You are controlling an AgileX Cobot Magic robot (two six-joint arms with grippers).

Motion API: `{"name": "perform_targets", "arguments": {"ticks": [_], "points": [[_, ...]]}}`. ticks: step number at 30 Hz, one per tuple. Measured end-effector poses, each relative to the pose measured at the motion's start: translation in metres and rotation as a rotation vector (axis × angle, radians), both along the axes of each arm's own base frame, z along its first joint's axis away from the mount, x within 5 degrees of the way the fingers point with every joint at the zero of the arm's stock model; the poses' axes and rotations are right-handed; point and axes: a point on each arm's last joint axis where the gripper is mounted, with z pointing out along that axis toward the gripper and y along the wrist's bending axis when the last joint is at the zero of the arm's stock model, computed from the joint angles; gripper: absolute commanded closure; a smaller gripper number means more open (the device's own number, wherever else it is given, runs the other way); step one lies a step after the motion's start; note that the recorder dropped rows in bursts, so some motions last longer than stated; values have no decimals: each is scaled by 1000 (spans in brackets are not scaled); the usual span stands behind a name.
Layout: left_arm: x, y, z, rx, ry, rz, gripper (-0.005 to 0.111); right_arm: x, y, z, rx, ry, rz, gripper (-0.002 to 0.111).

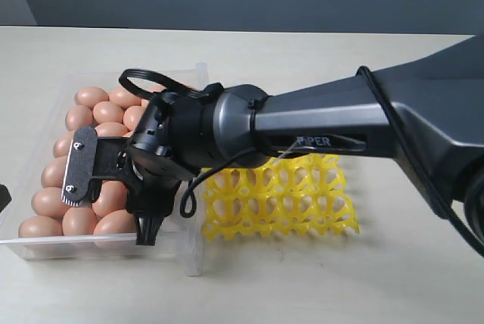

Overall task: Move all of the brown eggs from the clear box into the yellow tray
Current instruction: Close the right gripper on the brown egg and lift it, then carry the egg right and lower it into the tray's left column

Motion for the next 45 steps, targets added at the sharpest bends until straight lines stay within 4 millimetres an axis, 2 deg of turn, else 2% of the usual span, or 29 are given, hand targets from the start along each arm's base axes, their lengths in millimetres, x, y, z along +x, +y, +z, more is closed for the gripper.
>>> {"name": "perform_targets", "arguments": {"ticks": [5,12,19,23,29,30,31,32,33,34,35,36,41,42,45], "points": [[0,0,0,0,0,0,106,1,-3,37,125,-23,-117,106],[0,0,0,0,0,0,106,-2,-12,111,390,-100,-226,106],[0,0,0,0,0,0,106,-10,-34,175,604,-148,-330,106],[0,0,0,0,0,0,106,-18,-56,193,664,-168,-407,106],[0,0,0,0,0,0,106,-33,-103,183,735,-217,-559,106],[0,0,0,0,0,0,106,-40,-120,172,781,-227,-613,106],[0,0,0,0,0,0,106,-43,-127,166,803,-227,-632,106],[0,0,0,0,0,0,106,-50,-142,148,856,-214,-689,106],[0,0,0,0,0,0,106,-53,-148,136,873,-182,-734,106],[0,0,0,0,0,0,106,-56,-159,111,871,-157,-821,106],[0,0,0,0,0,0,106,-57,-163,102,866,-155,-859,106],[0,0,0,0,0,0,106,-57,-170,84,845,-156,-935,106],[0,0,0,0,0,0,106,-53,-163,69,805,-147,-943,109],[0,0,0,0,0,0,106,-53,-160,72,815,-131,-935,109],[0,0,0,0,0,0,106,-55,-125,99,847,32,-709,109]]}}
